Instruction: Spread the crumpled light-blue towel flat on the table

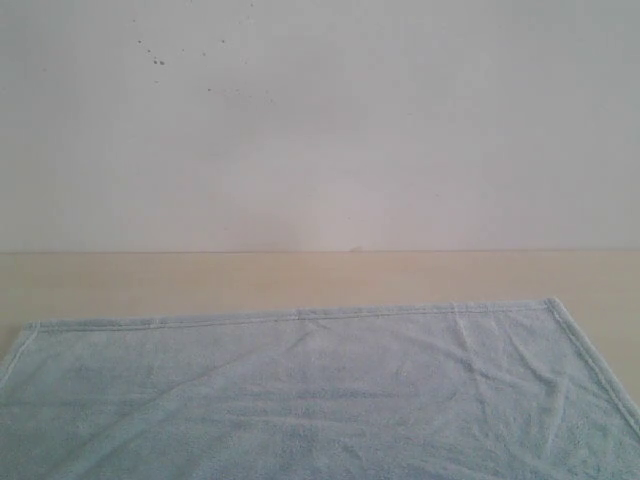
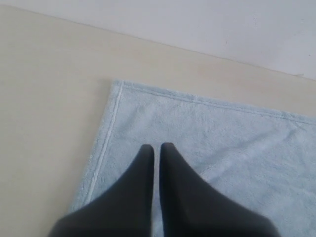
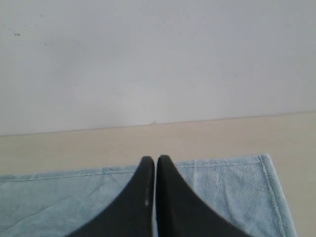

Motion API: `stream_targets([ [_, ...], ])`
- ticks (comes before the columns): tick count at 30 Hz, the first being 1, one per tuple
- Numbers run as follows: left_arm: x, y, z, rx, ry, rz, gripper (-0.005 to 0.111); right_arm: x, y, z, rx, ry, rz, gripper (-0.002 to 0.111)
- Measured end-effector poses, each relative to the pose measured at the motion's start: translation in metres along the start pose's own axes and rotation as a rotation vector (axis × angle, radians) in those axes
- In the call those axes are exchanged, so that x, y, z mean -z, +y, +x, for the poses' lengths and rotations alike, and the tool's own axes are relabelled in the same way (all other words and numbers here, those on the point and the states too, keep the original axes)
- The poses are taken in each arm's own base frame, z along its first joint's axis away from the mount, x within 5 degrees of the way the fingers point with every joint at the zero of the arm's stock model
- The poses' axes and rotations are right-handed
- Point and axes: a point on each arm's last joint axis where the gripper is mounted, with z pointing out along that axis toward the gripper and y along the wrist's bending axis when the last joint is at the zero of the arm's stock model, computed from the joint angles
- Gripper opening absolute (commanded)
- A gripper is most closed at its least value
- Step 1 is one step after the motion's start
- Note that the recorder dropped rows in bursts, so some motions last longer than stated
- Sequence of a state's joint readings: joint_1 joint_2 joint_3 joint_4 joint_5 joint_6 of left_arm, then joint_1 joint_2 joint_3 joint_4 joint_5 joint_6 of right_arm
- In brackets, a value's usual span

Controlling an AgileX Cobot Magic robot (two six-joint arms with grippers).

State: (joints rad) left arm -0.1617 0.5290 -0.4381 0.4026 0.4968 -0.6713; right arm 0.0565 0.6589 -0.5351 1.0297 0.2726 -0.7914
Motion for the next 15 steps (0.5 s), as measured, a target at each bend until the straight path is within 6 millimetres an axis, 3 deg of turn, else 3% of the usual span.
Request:
stream_targets([
  [7, 0.002, 0.0, 0.003, 0.051, 0.025, 0.011, 0.004, 0.022, 0.008, -0.004, -0.007, -0.083, -0.037, 0.001],
  [15, 0.002, 0.0, 0.003, 0.051, 0.025, 0.011, 0.004, 0.027, 0.01, -0.005, -0.013, -0.099, -0.043, 0.001],
])
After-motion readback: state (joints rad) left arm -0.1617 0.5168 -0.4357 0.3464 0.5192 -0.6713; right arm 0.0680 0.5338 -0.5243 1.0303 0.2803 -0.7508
